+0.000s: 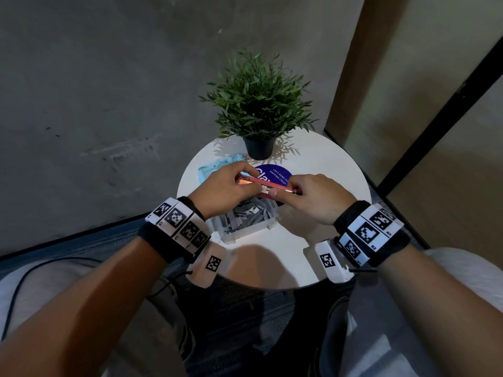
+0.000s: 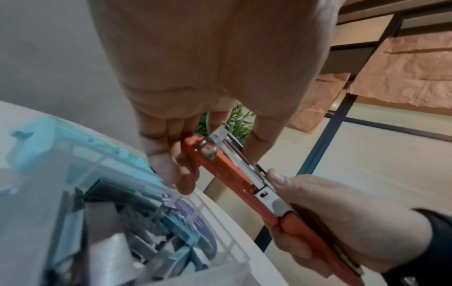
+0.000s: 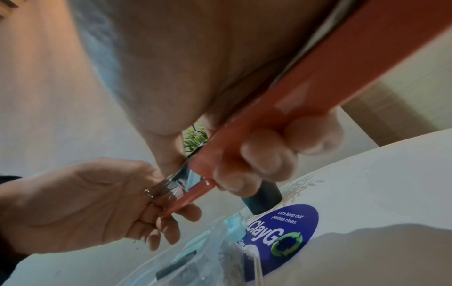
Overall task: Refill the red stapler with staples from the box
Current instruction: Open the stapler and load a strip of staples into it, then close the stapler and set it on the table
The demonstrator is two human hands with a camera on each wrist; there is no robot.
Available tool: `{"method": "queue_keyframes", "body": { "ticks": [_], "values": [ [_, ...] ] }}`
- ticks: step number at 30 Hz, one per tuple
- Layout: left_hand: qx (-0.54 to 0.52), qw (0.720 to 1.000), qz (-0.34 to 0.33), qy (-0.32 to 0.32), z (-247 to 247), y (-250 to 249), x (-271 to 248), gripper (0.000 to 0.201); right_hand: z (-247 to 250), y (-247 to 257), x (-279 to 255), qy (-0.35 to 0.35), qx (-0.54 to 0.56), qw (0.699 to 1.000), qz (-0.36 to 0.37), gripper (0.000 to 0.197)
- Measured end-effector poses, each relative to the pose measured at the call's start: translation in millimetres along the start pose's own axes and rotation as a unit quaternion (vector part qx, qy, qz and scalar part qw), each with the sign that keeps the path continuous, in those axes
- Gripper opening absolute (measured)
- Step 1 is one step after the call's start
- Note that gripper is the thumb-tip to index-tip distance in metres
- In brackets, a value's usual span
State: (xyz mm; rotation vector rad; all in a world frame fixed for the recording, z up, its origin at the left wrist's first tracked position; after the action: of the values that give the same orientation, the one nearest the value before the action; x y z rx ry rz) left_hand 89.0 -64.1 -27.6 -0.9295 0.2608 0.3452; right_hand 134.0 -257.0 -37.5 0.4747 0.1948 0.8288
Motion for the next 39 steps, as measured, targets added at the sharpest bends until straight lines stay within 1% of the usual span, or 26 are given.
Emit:
{"method": "queue_keyframes", "body": {
  "ticks": [2,4,6,8,9,11,14,16,19,21,22,24,25,26,28,29,30,31,32,34,36,39],
  "values": [
    [-0.044,0.999,0.008,0.019,1,1,2,0.026,2,-2,-1,-0.002,0.002,1.000,0.000,0.064],
    [-0.075,0.997,-0.006,0.035,3,1,2,0.022,4,-3,-1,-0.009,0.005,1.000,-0.004,0.062],
    [-0.033,0.997,-0.062,0.030,8,-2,1,0.026,7,-4,-2,-0.013,0.013,1.000,-0.010,0.061],
    [0.058,0.989,-0.132,0.026,10,-4,-3,0.034,9,-5,-2,-0.012,0.014,1.000,-0.015,0.061],
    [0.093,0.982,-0.162,0.019,10,-5,-5,0.036,9,-5,-2,-0.011,0.015,1.000,-0.017,0.061],
    [0.117,0.971,-0.207,0.000,9,-6,-5,0.031,8,-5,-3,-0.010,0.019,1.000,-0.016,0.062],
    [0.142,0.963,-0.229,-0.019,7,-7,-5,0.023,6,-1,-3,-0.005,0.032,0.999,-0.015,0.064],
    [0.175,0.954,-0.242,-0.024,5,-6,-3,0.024,4,0,-3,0.004,0.036,0.999,-0.012,0.062],
    [0.195,0.946,-0.259,-0.025,3,-6,-3,0.027,5,1,-5,0.009,0.006,1.000,-0.017,0.066],
    [0.211,0.939,-0.269,-0.037,0,-6,-3,0.026,6,2,-6,0.006,-0.012,0.999,-0.030,0.070],
    [0.220,0.935,-0.273,-0.045,-2,-6,-3,0.025,7,4,-7,0.003,-0.025,0.999,-0.031,0.069],
    [0.237,0.929,-0.278,-0.064,-6,-5,-2,0.025,13,9,-7,-0.019,-0.080,0.997,-0.014,0.061],
    [0.243,0.927,-0.276,-0.072,-7,-5,-1,0.025,19,11,-8,-0.044,-0.115,0.992,-0.002,0.058],
    [0.244,0.928,-0.270,-0.078,-7,-4,0,0.023,28,13,-8,-0.079,-0.144,0.986,0.005,0.056],
    [0.233,0.935,-0.251,-0.087,-4,-2,2,0.020,53,16,-13,-0.178,-0.166,0.970,0.011,0.049],
    [0.223,0.940,-0.242,-0.092,-2,-2,3,0.019,64,14,-17,-0.229,-0.145,0.963,0.004,0.045],
    [0.211,0.944,-0.232,-0.098,1,-1,4,0.018,72,9,-21,-0.268,-0.097,0.958,-0.010,0.042],
    [0.197,0.949,-0.223,-0.103,3,-2,5,0.017,74,1,-23,-0.291,-0.029,0.956,-0.028,0.041],
    [0.178,0.955,-0.213,-0.106,4,-2,5,0.015,72,-7,-22,-0.296,0.047,0.953,-0.047,0.042],
    [0.132,0.967,-0.193,-0.104,5,-5,6,0.010,61,-18,-18,-0.281,0.188,0.938,-0.070,0.044],
    [0.108,0.973,-0.178,-0.095,6,-6,6,0.009,52,-18,-15,-0.279,0.294,0.912,-0.059,0.046],
    [0.068,0.984,-0.147,-0.071,6,-3,7,0.010,54,-9,-13,-0.308,0.425,0.851,-0.017,0.047]
  ]
}}
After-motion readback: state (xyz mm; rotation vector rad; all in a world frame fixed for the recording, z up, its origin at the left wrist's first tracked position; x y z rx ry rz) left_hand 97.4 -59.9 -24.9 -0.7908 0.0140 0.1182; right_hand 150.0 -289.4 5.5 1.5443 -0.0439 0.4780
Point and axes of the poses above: each hand's wrist, its own x-axis towards the middle knuckle, its own z-axis out of the back of the hand, y = z × x, the point moved 3 cm from there along x, towards the middle knuckle, and after that the axes turned 15 degrees about z, right-handed, at the moved point
